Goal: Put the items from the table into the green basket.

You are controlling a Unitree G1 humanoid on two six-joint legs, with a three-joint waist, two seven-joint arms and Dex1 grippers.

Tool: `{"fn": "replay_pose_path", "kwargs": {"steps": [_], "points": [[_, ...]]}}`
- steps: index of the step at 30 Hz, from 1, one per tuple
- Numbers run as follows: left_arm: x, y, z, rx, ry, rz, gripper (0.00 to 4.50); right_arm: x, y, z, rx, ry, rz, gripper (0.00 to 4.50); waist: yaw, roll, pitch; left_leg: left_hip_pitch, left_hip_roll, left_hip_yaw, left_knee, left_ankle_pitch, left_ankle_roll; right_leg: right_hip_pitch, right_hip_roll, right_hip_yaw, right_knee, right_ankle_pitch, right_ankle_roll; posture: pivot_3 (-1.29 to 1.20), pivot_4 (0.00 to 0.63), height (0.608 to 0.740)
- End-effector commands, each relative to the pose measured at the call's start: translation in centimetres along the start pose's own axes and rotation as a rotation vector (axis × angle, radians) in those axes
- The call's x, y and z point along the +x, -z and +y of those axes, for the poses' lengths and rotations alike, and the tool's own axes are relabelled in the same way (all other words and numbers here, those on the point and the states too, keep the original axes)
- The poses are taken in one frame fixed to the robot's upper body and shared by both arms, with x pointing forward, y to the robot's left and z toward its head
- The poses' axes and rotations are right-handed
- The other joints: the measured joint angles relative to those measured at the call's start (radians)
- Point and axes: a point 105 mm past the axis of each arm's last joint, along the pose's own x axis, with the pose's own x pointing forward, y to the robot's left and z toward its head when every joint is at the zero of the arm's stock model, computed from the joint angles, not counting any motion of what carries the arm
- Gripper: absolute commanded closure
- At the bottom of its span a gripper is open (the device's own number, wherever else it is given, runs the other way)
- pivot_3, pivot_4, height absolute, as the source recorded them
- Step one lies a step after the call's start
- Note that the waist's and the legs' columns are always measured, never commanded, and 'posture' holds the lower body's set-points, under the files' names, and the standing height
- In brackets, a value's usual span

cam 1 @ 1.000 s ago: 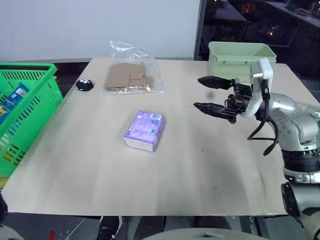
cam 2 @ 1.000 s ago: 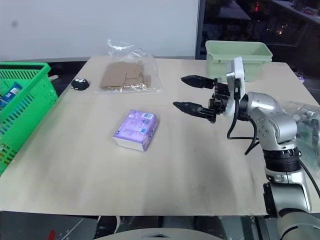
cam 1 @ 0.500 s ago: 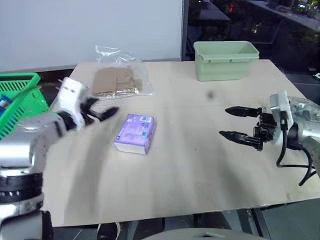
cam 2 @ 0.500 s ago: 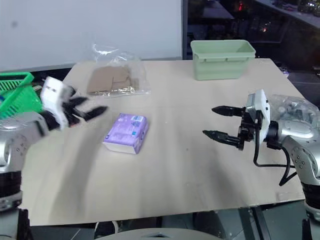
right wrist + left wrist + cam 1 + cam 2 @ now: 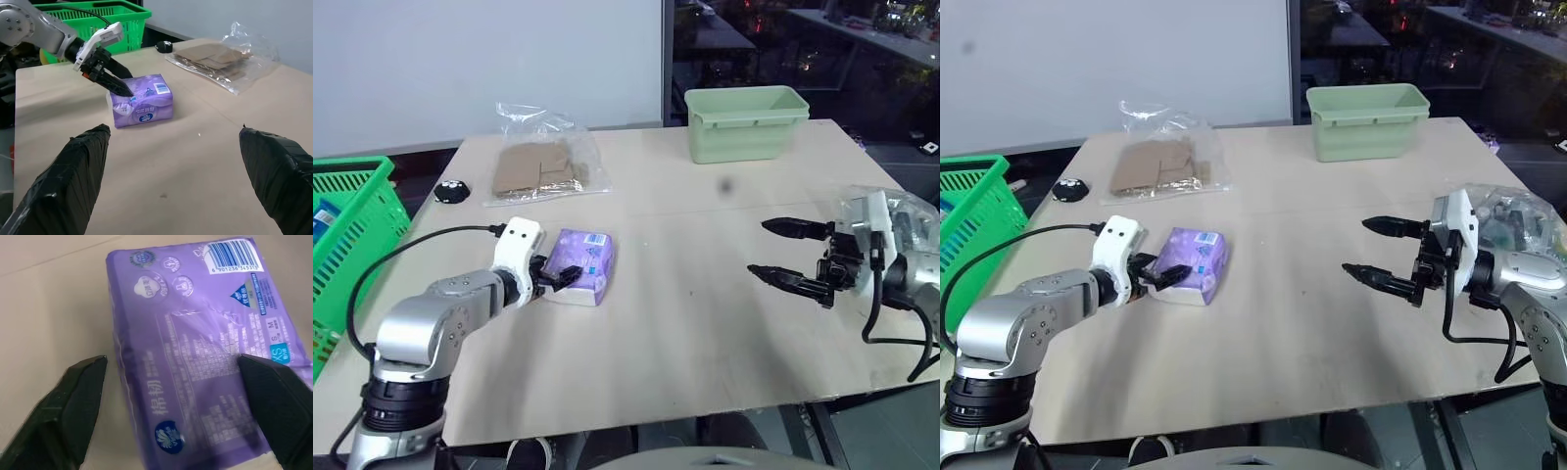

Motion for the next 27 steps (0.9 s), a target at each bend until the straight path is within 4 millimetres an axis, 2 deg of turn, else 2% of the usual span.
{"fn": "replay_pose_path", "kwargs": {"steps": [1, 5, 7, 12, 14, 16, 18, 20, 22, 25, 27], "points": [[0.2, 1.8, 1.4, -0.041, -0.074, 0.071, 2.09, -0.2, -1.1, 0.4, -0.067, -0.016, 0.002, 0.0, -0.003, 0.0, 0.0, 0.001, 0.0, 0.0, 0.0, 0.0, 0.0, 0.0, 0.0, 0.0, 0.0, 0.0, 0.0, -0.07, 0.007, 0.74], [0.1, 1.4, 2.4, -0.049, -0.11, 0.047, 3.81, -0.2, -1.1, 0.5, -0.067, -0.038, 0.012, 0.0, -0.004, 0.0, -0.001, 0.0, -0.001, 0.0, 0.0, 0.0, 0.0, 0.001, 0.0, 0.002, -0.003, 0.0, 0.0, -0.07, 0.005, 0.74], [0.1, 0.2, 2.8, -0.039, -0.131, -0.01, 4.39, -0.1, -1.2, 0.4, -0.076, -0.041, 0.011, 0.0, -0.003, 0.0, -0.001, -0.001, -0.001, 0.0, 0.0, 0.0, 0.0, 0.001, 0.0, 0.002, -0.003, 0.0, 0.0, -0.06, 0.004, 0.74], [-1.0, -5.6, 4.1, 0.017, -0.2, -0.261, 4.47, 0.6, -2.5, 0.0, -0.079, -0.056, -0.064, 0.0, -0.002, -0.004, 0.002, -0.002, -0.001, -0.002, 0.0, 0.0, 0.0, 0.0, 0.001, 0.001, -0.003, 0.0, 0.0, -0.04, 0.0, 0.74], [-1.5, -7.1, 4.4, 0.058, -0.223, -0.31, 4.47, 0.9, -3.0, -0.1, -0.085, -0.066, -0.09, 0.0, 0.0, -0.005, 0.003, -0.003, -0.001, -0.002, 0.0, 0.0, 0.0, -0.001, 0.001, 0.001, -0.003, 0.0, 0.0, -0.04, 0.0, 0.74], [-2.9, -9.8, 5.6, 0.13, -0.307, -0.394, 4.47, 1.5, -4.3, 0.0, -0.09, -0.098, -0.152, 0.0, 0.002, -0.007, 0.004, -0.004, -0.002, -0.002, 0.0, 0.0, 0.0, -0.001, 0.001, 0.001, -0.005, 0.0, 0.0, -0.02, 0.0, 0.74], [-4.6, -12.1, 7.0, 0.236, -0.423, -0.458, 4.47, 2.0, -5.5, 0.1, -0.093, -0.133, -0.211, 0.0, 0.002, -0.007, 0.004, -0.005, -0.002, -0.003, 0.0, 0.0, 0.0, -0.001, 0.001, 0.001, -0.005, 0.0, 0.0, -0.01, 0.0, 0.74], [-8.4, -14.8, 10.6, 0.308, -0.646, -0.523, 4.47, 2.9, -7.3, 0.8, -0.093, -0.205, -0.287, 0.0, 0.001, -0.007, 0.004, -0.004, -0.002, -0.003, -0.002, 0.0, 0.0, -0.001, 0.001, 0.001, -0.005, 0.0, 0.0, 0.01, 0.0, 0.74], [-11.9, -16.0, 13.3, 0.355, -0.823, -0.545, 4.47, 3.6, -8.5, 1.3, -0.097, -0.26, -0.332, 0.0, -0.003, -0.007, 0.005, -0.004, -0.001, -0.003, -0.005, 0.0, 0.0, -0.003, 0.001, 0.001, -0.005, 0.001, 0.002, 0.03, 0.0, 0.74], [-16.3, -16.1, 16.2, 0.407, -1.006, -0.512, 4.47, 4.4, -10.0, 1.7, -0.097, -0.311, -0.377, 0.0, 0.003, -0.007, 0.004, -0.004, -0.001, -0.003, -0.012, 0.0, 0.0, -0.006, 0.001, 0.001, -0.005, 0.002, 0.004, 0.06, 0.0, 0.74], [-18.9, -15.1, 18.1, 0.405, -1.098, -0.466, 4.47, 4.8, -10.6, 1.8, -0.094, -0.332, -0.397, 0.0, 0.014, -0.007, 0.005, -0.005, -0.001, -0.003, -0.013, 0.0, 0.0, -0.008, 0.001, 0.001, -0.005, 0.003, 0.002, 0.08, 0.0, 0.74]]}}
